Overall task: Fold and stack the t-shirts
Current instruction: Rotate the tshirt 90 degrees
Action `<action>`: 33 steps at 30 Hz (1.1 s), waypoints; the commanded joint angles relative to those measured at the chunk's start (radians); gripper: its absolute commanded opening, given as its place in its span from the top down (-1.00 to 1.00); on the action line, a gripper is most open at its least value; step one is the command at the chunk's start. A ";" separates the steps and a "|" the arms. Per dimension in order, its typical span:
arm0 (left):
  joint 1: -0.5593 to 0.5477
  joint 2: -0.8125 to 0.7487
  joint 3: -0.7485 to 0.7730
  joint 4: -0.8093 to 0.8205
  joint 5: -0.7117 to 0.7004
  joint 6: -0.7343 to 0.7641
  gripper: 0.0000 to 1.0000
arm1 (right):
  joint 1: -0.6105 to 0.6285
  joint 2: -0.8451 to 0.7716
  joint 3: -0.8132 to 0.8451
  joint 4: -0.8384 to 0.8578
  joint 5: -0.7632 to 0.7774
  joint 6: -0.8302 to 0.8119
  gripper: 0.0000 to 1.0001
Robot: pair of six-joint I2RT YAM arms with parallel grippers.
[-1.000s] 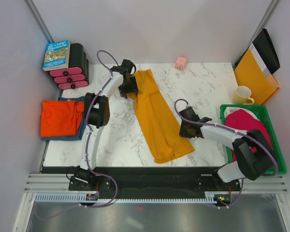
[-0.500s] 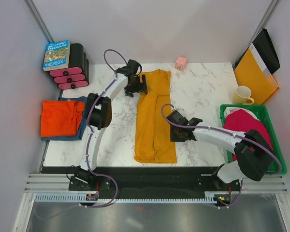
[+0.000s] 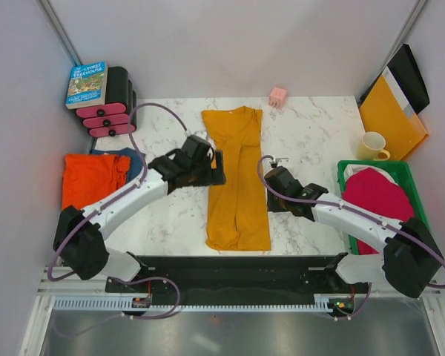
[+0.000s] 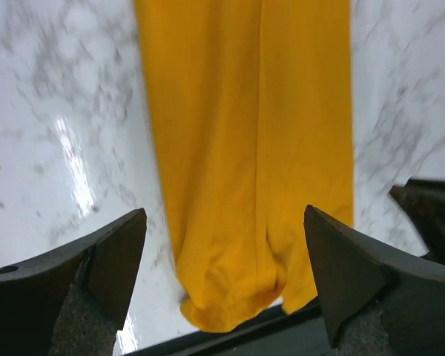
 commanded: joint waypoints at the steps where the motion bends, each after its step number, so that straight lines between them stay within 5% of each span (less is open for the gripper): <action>1: -0.075 -0.149 -0.287 0.032 -0.069 -0.225 -0.84 | 0.053 0.026 0.033 0.110 -0.048 -0.024 0.39; 11: -0.104 -0.455 -0.559 0.014 -0.059 -0.313 -0.72 | 0.094 0.337 0.373 0.103 -0.126 -0.082 0.43; 19: -0.196 -0.383 -0.575 0.012 -0.056 -0.351 -0.56 | 0.105 0.586 0.502 0.103 -0.156 -0.102 0.61; 30: -0.287 -0.282 -0.555 0.043 -0.083 -0.388 -0.52 | 0.106 0.694 0.516 0.133 -0.163 -0.105 0.73; 33: -0.298 -0.228 -0.551 0.057 -0.065 -0.400 -0.30 | 0.106 0.709 0.516 0.146 -0.174 -0.099 0.73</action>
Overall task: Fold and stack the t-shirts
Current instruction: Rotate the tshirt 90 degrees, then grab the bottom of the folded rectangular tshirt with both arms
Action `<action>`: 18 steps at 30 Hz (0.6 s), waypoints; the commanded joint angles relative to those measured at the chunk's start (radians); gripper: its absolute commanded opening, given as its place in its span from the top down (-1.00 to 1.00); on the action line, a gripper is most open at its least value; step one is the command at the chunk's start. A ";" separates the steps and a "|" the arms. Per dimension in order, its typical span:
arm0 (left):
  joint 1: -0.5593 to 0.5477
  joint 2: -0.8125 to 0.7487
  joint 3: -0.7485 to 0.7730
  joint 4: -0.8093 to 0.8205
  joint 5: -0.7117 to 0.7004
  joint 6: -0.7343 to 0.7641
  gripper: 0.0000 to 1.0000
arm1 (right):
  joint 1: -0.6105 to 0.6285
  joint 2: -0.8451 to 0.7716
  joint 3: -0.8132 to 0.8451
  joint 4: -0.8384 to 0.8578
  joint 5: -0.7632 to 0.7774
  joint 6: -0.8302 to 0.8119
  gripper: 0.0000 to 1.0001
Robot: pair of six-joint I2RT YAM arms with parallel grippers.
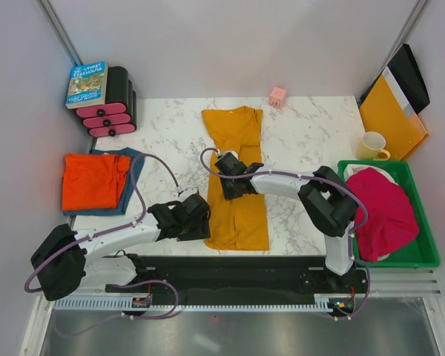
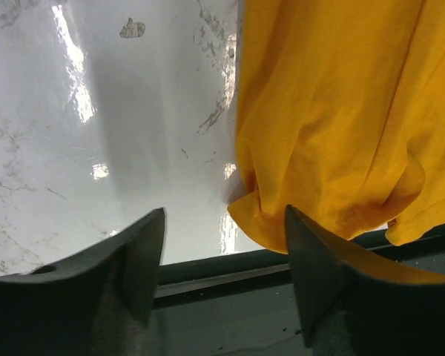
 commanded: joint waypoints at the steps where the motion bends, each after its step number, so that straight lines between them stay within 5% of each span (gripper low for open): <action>1: -0.024 0.071 0.031 0.045 0.000 -0.059 -0.19 | 0.004 0.034 0.028 0.041 -0.026 -0.001 0.73; 17: -0.096 0.097 0.061 0.029 -0.037 -0.121 0.13 | 0.006 0.074 0.054 0.047 -0.040 -0.017 0.73; 18: -0.095 0.097 0.063 0.025 -0.040 -0.125 0.25 | 0.004 0.075 0.056 0.047 -0.040 -0.017 0.74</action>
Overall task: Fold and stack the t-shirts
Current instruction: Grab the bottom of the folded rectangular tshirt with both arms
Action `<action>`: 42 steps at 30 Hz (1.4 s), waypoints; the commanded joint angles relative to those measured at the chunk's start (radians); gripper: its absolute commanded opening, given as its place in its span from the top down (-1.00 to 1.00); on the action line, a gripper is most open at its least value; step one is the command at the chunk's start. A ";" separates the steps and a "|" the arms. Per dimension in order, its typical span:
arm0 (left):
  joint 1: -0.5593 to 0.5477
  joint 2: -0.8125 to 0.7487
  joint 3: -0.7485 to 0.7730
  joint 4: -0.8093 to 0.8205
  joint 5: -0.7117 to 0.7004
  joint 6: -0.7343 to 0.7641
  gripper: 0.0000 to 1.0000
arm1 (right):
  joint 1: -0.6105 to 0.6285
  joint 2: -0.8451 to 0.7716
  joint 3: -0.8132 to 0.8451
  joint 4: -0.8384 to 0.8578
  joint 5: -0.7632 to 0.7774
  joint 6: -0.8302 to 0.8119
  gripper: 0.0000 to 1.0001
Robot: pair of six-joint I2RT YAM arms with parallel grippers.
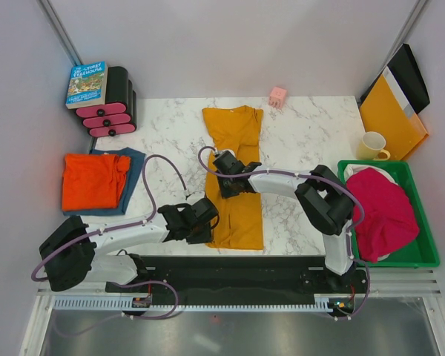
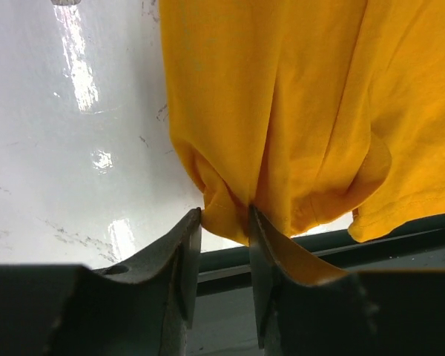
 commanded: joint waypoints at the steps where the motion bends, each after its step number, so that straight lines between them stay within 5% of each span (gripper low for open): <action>1: -0.009 -0.006 0.035 -0.006 -0.038 -0.062 0.35 | 0.004 0.046 0.024 0.009 -0.006 -0.015 0.74; 5: -0.015 -0.021 0.041 -0.054 -0.039 -0.074 0.96 | 0.006 0.047 0.019 0.009 0.001 -0.013 0.74; 21: -0.070 -0.066 0.025 -0.322 0.043 -0.158 0.94 | -0.010 0.061 0.017 0.007 0.022 0.004 0.74; 25: -0.125 -0.090 0.048 -0.342 -0.016 -0.167 -0.61 | -0.008 0.062 0.025 0.007 0.021 0.004 0.75; 27: -0.148 -0.113 0.062 -0.342 -0.055 -0.174 -0.98 | -0.008 0.053 0.024 0.016 0.021 -0.001 0.74; 35: -0.153 -0.214 0.108 -0.308 -0.250 -0.111 -0.99 | -0.010 -0.147 -0.016 0.034 0.117 0.017 0.18; 42: -0.136 -0.126 0.110 -0.206 -0.325 -0.016 -0.99 | -0.008 -0.406 -0.249 -0.005 0.177 0.045 0.12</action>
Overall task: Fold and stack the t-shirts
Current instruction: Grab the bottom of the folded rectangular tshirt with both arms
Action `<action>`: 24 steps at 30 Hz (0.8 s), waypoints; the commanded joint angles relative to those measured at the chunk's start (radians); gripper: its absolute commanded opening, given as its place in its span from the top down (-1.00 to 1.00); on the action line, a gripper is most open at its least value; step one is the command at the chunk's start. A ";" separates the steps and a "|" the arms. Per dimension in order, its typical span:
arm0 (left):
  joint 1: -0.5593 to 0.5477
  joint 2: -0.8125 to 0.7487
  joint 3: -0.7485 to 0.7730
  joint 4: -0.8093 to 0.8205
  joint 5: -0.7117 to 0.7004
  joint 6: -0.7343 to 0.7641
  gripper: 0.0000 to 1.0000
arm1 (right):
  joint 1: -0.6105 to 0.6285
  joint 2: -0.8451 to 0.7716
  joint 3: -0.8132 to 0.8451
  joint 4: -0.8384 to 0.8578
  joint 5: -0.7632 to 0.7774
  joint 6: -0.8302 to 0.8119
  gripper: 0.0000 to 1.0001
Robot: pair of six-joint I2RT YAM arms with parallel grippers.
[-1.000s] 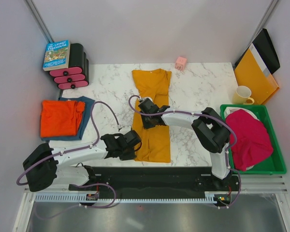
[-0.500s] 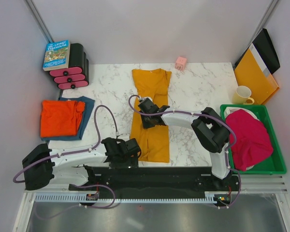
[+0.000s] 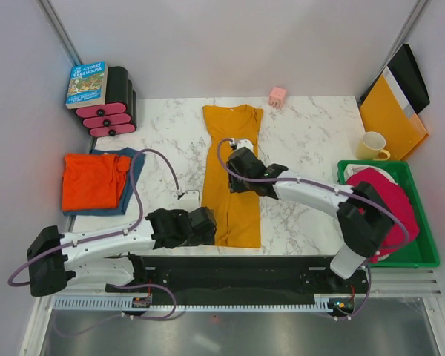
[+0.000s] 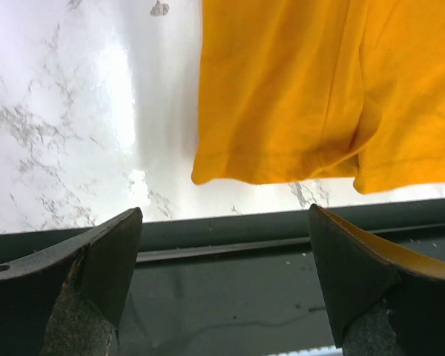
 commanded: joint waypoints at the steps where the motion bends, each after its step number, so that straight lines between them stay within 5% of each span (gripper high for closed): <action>1: 0.020 0.078 0.011 0.119 -0.091 0.087 -0.99 | -0.001 -0.186 -0.166 -0.017 0.053 0.043 0.14; 9: 0.125 0.218 -0.022 0.318 -0.046 0.212 -0.99 | 0.028 -0.489 -0.510 -0.026 0.098 0.170 0.17; 14: 0.175 0.280 -0.041 0.363 0.021 0.250 -0.97 | 0.037 -0.557 -0.568 -0.068 0.110 0.210 0.17; 17: 0.179 0.294 -0.042 0.363 0.073 0.236 -0.76 | 0.038 -0.595 -0.594 -0.085 0.116 0.230 0.17; 24: 0.175 0.169 -0.107 0.351 0.124 0.170 -0.67 | 0.044 -0.646 -0.627 -0.094 0.117 0.266 0.17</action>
